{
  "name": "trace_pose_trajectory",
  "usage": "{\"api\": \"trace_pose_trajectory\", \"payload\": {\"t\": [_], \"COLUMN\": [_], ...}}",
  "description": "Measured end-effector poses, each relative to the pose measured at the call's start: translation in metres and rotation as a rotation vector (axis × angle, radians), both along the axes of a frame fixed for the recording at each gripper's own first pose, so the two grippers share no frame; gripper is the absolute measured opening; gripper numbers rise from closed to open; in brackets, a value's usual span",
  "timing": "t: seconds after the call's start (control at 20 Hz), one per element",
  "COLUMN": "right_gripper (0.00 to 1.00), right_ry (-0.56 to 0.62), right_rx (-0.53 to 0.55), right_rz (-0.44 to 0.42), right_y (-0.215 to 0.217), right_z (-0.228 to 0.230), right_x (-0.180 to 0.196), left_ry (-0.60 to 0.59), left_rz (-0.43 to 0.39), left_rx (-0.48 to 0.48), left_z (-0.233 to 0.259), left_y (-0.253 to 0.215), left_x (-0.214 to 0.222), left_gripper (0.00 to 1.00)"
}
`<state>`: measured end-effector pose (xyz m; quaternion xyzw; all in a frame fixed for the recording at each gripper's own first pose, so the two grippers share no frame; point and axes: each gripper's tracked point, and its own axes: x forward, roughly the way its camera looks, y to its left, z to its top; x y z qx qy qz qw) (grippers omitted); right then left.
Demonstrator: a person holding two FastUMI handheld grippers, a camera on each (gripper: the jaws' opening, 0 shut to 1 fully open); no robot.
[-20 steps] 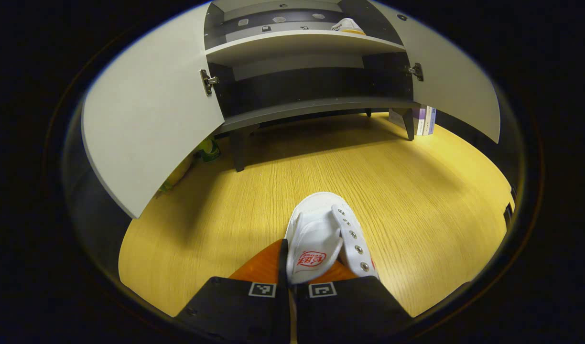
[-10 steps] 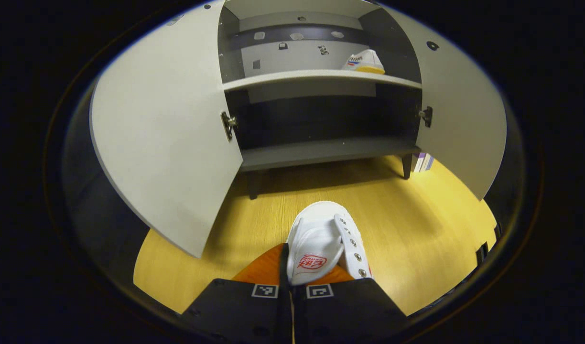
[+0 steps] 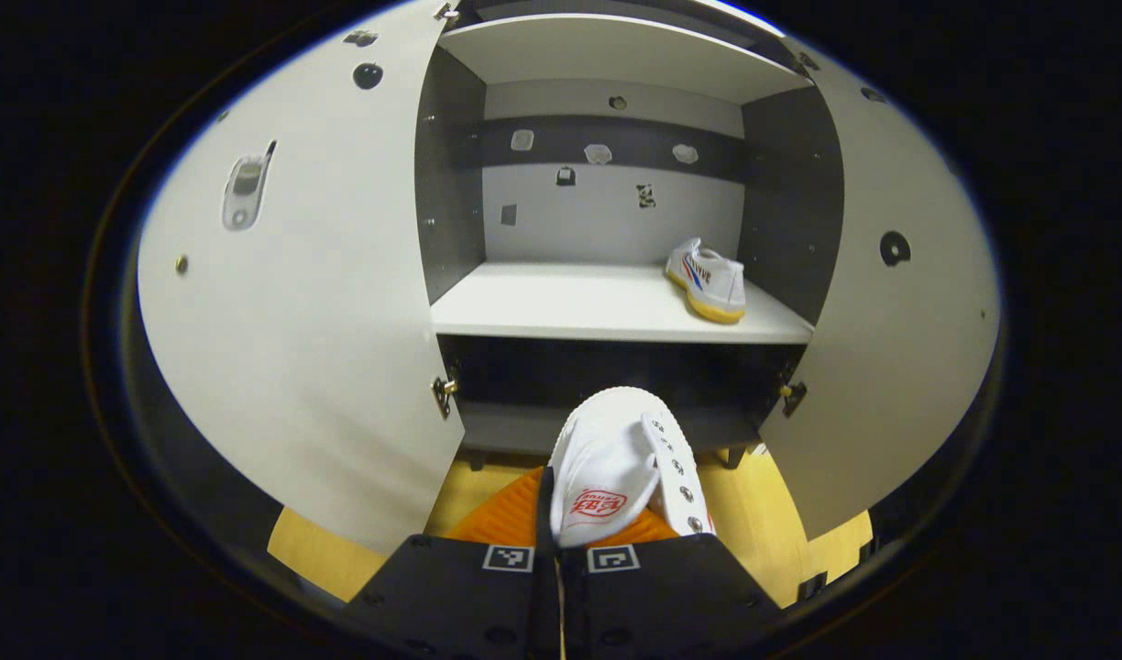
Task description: Grab one shoe with the right hand and put it into the shoe cabinet, grab the other shoe with the left hand and put it into the shoe cabinet; then close the right door with the right hand and the left door with the left hand.
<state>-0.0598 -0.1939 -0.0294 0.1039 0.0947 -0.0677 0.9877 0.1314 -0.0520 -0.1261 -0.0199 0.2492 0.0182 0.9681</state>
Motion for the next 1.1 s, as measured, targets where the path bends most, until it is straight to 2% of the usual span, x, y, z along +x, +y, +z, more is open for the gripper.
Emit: {"api": "trace_pose_trajectory", "payload": {"t": [0.25, 0.4, 0.8, 1.0, 1.1], "right_gripper": [0.98, 0.98, 0.98, 0.98, 0.98], "right_ry": [0.013, 0.028, 0.051, 0.055, 0.055], "right_rx": [-0.003, 0.020, 0.002, 0.005, 0.000], "right_rz": [0.002, 0.007, -0.019, -0.052, -0.071], "right_y": [-0.014, -0.021, -0.044, -0.057, -0.064], "right_z": [-0.008, -0.013, -0.027, -0.029, -0.029], "right_x": [-0.003, -0.002, 0.011, 0.015, 0.016], "left_ry": [-0.060, -0.067, -0.014, 0.005, 0.029], "left_rz": [0.043, 0.073, 0.095, 0.111, 0.098], "left_rx": [0.008, 0.048, 0.121, 0.149, 0.197], "left_z": [0.062, 0.080, 0.077, 0.067, 0.057], "left_y": [0.007, 0.019, 0.037, 0.045, 0.047], "left_x": [0.071, 0.118, 0.247, 0.297, 0.314], "left_gripper": [0.07, 0.07, 0.07, 0.07, 0.07]}}
